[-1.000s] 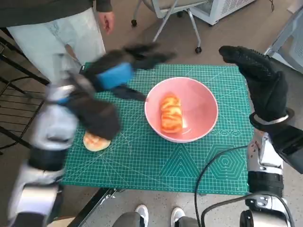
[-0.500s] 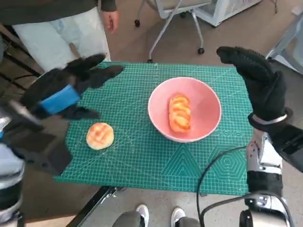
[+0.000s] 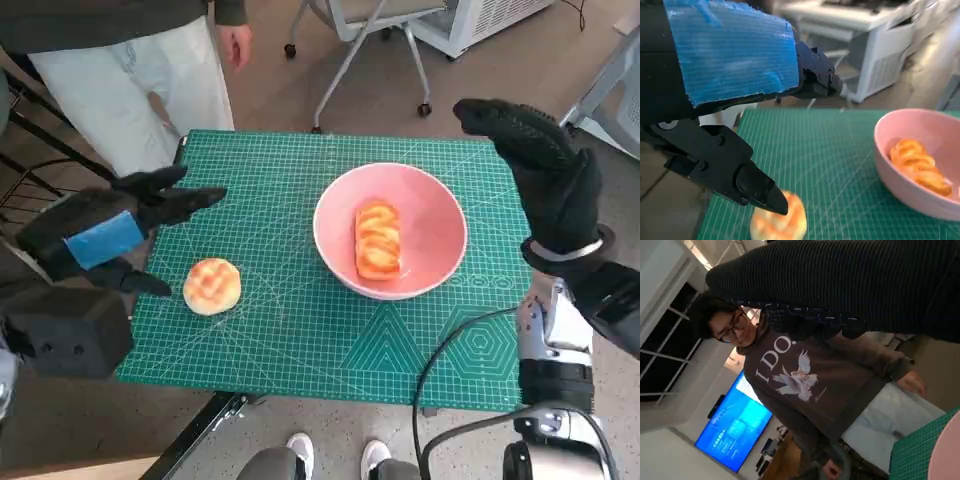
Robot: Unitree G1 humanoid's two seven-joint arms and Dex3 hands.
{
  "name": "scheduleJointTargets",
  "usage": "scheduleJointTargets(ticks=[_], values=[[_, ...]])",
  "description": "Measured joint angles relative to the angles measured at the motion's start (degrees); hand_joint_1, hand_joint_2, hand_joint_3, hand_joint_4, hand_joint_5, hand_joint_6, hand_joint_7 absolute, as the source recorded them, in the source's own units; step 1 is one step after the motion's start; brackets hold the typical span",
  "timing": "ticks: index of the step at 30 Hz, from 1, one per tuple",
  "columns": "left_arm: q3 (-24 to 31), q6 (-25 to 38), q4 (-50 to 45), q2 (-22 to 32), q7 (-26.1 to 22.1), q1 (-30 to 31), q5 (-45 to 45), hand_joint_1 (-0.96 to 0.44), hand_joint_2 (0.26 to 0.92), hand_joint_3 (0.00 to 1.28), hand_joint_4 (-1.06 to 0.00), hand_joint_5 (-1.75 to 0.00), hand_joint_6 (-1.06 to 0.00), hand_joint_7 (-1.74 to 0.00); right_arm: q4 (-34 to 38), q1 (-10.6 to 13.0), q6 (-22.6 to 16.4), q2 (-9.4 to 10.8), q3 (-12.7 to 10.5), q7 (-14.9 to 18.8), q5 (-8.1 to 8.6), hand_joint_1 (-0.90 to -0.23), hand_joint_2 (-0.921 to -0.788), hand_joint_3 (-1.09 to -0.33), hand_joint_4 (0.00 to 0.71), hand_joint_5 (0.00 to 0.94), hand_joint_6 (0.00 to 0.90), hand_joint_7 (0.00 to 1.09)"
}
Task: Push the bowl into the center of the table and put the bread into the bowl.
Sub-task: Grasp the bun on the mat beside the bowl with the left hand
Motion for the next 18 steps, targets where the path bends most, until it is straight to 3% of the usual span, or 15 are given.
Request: scheduleJointTargets(ticks=[8, 18], values=[[-2.8, 0.4, 0.9, -0.7, 0.9, 0.7, 0.9, 0.15, 0.696, 0.00, 0.00, 0.00, -0.17, 0.00, 0.6, -0.1, 0.0, 0.0, -0.1, 0.5, 0.25, -0.681, -0.921, -0.703, 0.157, 0.001, -0.001, 0.47], [-7.3, -0.2, 6.2, -1.1, 3.0, 0.9, 4.1, 0.11, 0.702, 0.00, 0.00, 0.00, -0.19, -0.01, 0.5, -0.2, 0.0, -0.1, -0.2, 0.6, 0.22, -0.681, -0.921, -0.702, 0.158, 0.001, -0.001, 0.47]])
